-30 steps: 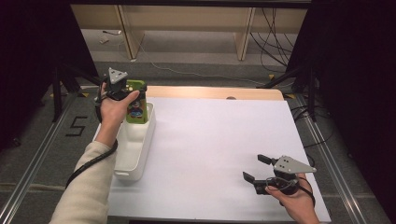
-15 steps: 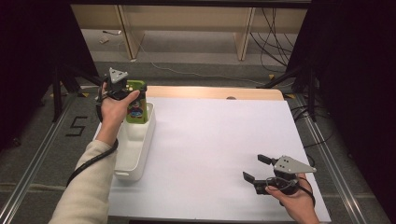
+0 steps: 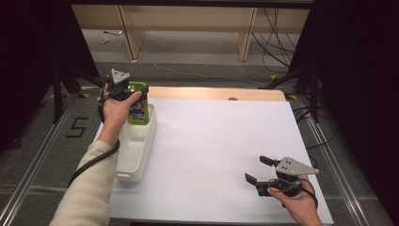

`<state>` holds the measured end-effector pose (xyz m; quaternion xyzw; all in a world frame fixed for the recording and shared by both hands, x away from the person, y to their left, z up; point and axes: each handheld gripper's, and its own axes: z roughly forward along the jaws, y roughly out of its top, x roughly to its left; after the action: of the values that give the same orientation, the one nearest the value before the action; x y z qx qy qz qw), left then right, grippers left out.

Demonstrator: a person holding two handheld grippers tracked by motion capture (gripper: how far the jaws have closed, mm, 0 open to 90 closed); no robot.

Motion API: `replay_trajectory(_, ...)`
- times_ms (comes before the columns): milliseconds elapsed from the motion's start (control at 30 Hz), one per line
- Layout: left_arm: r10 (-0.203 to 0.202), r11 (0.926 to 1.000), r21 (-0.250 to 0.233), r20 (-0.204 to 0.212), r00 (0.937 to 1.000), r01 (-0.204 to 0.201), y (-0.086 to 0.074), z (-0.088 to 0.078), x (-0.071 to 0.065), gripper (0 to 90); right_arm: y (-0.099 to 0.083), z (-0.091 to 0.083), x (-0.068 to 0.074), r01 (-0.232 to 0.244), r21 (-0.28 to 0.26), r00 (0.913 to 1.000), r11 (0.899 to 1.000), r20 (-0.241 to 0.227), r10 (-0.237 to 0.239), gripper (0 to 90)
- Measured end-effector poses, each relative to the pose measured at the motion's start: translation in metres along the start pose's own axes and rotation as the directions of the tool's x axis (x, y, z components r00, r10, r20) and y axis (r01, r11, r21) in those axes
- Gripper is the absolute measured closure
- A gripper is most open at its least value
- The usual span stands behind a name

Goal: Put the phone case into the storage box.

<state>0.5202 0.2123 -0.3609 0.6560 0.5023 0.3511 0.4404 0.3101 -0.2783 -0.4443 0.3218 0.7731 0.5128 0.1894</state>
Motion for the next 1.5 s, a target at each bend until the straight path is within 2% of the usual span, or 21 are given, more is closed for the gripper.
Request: replay_trajectory(1500, 0.014, 0.9996, 0.025, -0.001, 0.9999, -0.014, -0.003, 0.012, 0.002, 15.8, 0.000, 0.000, 0.000, 0.001, 0.001, 1.0000, 1.000, 0.000, -0.001, 15.9)
